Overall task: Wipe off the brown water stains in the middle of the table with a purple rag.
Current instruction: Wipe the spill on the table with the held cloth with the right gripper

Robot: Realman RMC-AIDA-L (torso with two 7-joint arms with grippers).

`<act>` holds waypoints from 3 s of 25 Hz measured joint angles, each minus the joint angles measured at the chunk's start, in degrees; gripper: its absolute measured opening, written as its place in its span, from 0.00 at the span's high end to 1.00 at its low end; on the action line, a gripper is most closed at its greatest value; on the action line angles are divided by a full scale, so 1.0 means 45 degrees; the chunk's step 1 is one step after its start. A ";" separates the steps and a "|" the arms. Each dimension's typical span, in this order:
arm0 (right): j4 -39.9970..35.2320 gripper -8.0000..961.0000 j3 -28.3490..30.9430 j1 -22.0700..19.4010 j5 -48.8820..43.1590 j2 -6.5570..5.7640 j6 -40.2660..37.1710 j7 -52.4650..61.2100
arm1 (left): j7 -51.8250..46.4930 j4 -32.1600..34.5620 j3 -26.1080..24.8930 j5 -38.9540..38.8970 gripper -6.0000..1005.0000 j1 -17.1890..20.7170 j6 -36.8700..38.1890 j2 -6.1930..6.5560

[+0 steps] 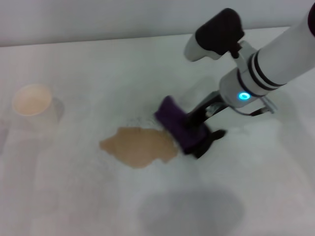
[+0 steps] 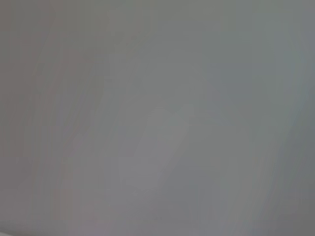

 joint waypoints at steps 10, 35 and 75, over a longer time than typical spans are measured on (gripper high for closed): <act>0.0162 0.88 -0.2101 0.0304 0.2676 0.0110 -0.0257 -0.2156 | -0.0015 -0.0017 -0.0002 -0.0018 0.13 0.0033 0.0000 0.0000; 0.2955 0.89 -0.1411 0.0537 0.0631 -0.0002 -0.4671 -0.2465 | -0.0040 0.0019 -0.0039 -0.0045 0.13 -0.0045 -0.0019 0.0000; 0.4147 0.88 -0.5534 0.2494 0.5236 0.0120 -0.8322 -0.3869 | -0.0233 0.0142 -0.0039 -0.0085 0.13 -0.0146 -0.0020 0.0041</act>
